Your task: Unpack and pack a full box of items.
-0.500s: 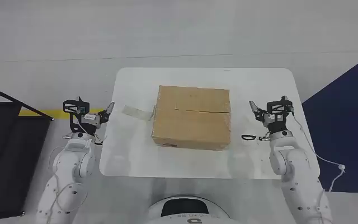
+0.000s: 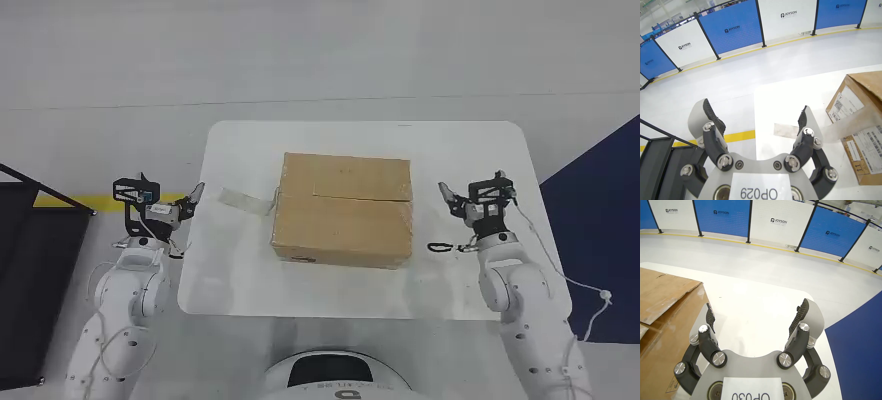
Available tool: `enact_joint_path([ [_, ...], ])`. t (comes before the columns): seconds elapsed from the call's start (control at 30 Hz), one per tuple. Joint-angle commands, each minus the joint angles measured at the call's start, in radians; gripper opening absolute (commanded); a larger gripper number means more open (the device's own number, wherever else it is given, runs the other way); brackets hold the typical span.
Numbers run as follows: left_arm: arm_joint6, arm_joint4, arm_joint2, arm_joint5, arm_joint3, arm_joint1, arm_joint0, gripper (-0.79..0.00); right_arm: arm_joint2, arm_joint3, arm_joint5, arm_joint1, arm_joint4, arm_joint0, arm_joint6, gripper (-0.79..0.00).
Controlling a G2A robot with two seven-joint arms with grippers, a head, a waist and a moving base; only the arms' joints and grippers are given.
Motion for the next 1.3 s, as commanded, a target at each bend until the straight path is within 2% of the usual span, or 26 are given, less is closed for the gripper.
enact_joint_path([
  [0.0,0.0,0.0,0.0,0.0,0.0,0.0,0.0,0.0,-0.026,0.0,-0.041,0.001,-0.048,0.009,0.026,0.0],
  [0.23,0.0,0.0,0.0,0.0,0.0,0.0,0.0,0.0,-0.038,0.036,-0.199,0.007,-0.04,0.049,0.08,0.0],
  [0.33,0.0,0.0,0.0,0.0,0.0,0.0,0.0,0.0,-0.014,0.043,-0.216,0.009,-0.016,0.043,0.065,0.0],
  [0.47,0.0,0.0,0.0,0.0,0.0,0.0,0.0,0.0,0.037,0.038,-0.347,0.018,0.052,0.007,0.013,0.0],
  [0.57,0.0,0.0,0.0,0.0,0.0,0.0,0.0,0.0,0.066,0.041,-0.489,0.028,0.083,-0.014,-0.017,0.0],
  [0.63,0.0,0.0,0.0,0.0,0.0,0.0,0.0,0.0,0.08,0.056,-0.592,0.034,0.107,-0.011,-0.031,0.0],
  [0.73,0.0,0.0,0.0,0.0,0.0,0.0,0.0,0.0,0.093,0.092,-0.677,0.04,0.148,0.01,-0.031,0.0],
  [0.9,0.0,0.0,0.0,0.0,0.0,0.0,0.0,0.0,0.084,0.109,-0.68,0.043,0.166,0.037,-0.004,0.0],
  [1.27,0.0,0.0,0.0,0.0,0.0,0.0,0.0,0.0,0.037,0.152,-0.62,0.042,0.194,0.102,0.076,0.0],
])
